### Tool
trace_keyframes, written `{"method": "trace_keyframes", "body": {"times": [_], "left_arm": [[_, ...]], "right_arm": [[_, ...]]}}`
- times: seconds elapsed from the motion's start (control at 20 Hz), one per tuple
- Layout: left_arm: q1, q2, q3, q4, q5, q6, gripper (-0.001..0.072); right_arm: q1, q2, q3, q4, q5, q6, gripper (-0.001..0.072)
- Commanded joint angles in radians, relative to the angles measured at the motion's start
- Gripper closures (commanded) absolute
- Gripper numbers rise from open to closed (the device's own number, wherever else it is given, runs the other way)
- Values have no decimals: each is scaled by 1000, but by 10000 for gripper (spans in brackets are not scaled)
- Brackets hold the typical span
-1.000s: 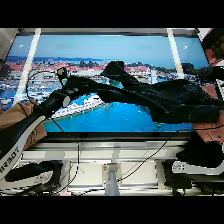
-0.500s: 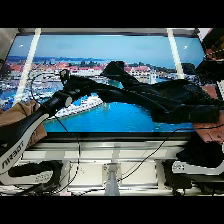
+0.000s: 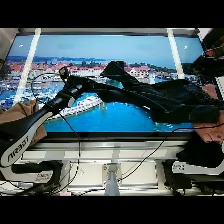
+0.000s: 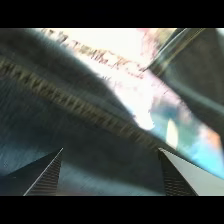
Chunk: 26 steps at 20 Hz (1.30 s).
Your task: Fold the clothes and pants, and hang the long-sleeved shirts on hangers.
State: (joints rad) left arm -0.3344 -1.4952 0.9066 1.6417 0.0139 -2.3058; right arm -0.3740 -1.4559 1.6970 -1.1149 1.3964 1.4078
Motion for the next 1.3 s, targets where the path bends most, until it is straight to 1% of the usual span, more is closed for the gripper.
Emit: {"method": "trace_keyframes", "body": {"times": [0.0, 0.05, 0.1, 0.2, 0.25, 0.3, 0.4, 0.45, 0.55, 0.6, 0.65, 0.75, 0.9, 1.05, 1.15, 1.25], "left_arm": [[14, 29, 50, 1, 23, -6, -4], [14, 25, 96, 11, 3, -5, -3], [12, 19, 151, 44, -53, 5, -3], [-6, -5, 275, 76, -212, 87, -4], [-8, -27, 330, 74, -258, 95, -3], [-8, -56, 382, 47, -284, 95, -1], [-10, -129, 477, -43, -352, 100, 0], [-19, -171, 530, -89, -415, 149, -1], [-40, -244, 621, -193, -549, 339, 0], [-50, -273, 650, -256, -584, 417, 0], [-57, -293, 663, -320, -589, 459, 1], [-68, -321, 666, -430, -572, 485, 1], [-71, -367, 666, -523, -567, 489, 2], [-73, -418, 666, -739, -485, 489, 2], [-80, -441, 668, -784, -439, 489, 7], [-90, -458, 676, -783, -428, 489, 7]], "right_arm": [[106, -15, 0, 146, -61, -88, 94], [154, -22, 0, 134, -85, -95, 94], [203, -27, 0, 108, -101, -95, 94], [285, -32, 0, 10, -127, -94, 94], [322, -32, 0, -53, -138, -94, 94], [348, -32, 0, -96, -143, -94, 94], [375, -32, 0, -120, -145, -93, 94], [375, -32, 0, -119, -144, -93, 94], [365, -31, 0, -135, -145, -93, 94], [355, -31, 0, -151, -145, -93, 94], [344, -31, 0, -166, -145, -93, 94], [315, -31, 0, -179, -144, -93, 94], [271, -31, 0, -180, -144, -93, 94], [246, -31, 0, -182, -144, -93, 94], [242, -30, 0, -181, -144, -93, 94], [242, -30, 0, -180, -150, -93, 94]]}}
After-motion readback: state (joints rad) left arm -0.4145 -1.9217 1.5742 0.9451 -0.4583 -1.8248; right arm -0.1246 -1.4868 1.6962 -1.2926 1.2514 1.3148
